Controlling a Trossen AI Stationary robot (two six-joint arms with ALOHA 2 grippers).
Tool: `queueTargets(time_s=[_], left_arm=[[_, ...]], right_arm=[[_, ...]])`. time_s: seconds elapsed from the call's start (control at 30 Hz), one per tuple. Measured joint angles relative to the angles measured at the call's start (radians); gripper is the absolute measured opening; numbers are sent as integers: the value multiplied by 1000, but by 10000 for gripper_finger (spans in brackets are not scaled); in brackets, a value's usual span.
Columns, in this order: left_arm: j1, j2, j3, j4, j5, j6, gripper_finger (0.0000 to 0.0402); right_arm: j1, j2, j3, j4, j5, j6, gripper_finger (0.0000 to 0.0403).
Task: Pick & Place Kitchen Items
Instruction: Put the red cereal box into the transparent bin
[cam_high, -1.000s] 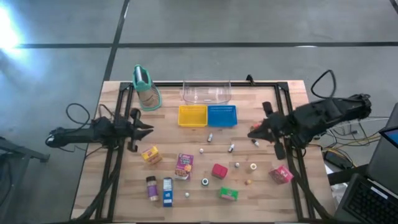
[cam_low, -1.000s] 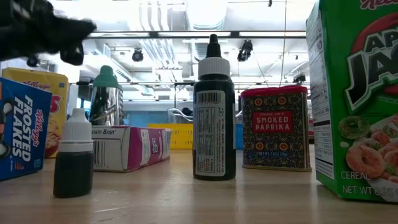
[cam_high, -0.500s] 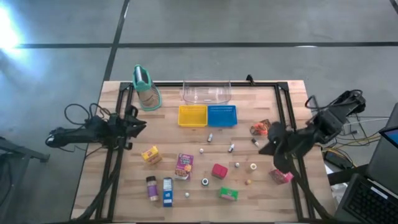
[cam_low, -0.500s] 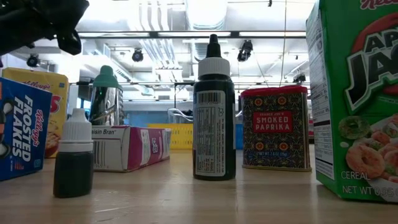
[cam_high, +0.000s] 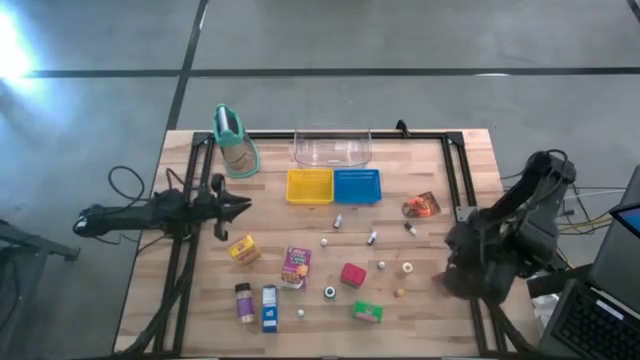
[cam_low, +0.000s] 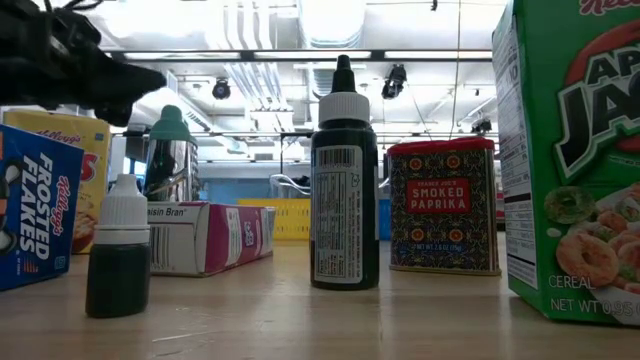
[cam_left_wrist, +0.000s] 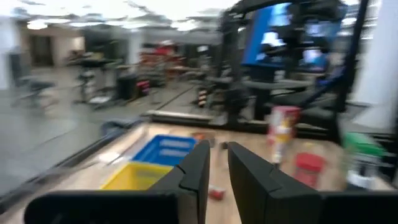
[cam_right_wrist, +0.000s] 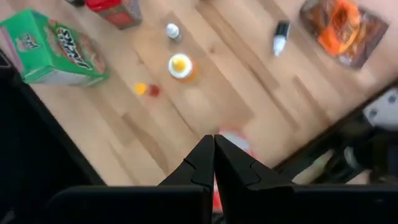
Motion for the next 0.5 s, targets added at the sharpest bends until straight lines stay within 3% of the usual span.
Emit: queueTargets(time_s=[0.3,0.5], left_arm=[[0,0,0,-17,-36,7,65],[0,0,0,-22,-36,-1,65]], right_arm=[[70,90,-12,-2,-130,183,13],[70,120,-14,-1,-143,185,64]])
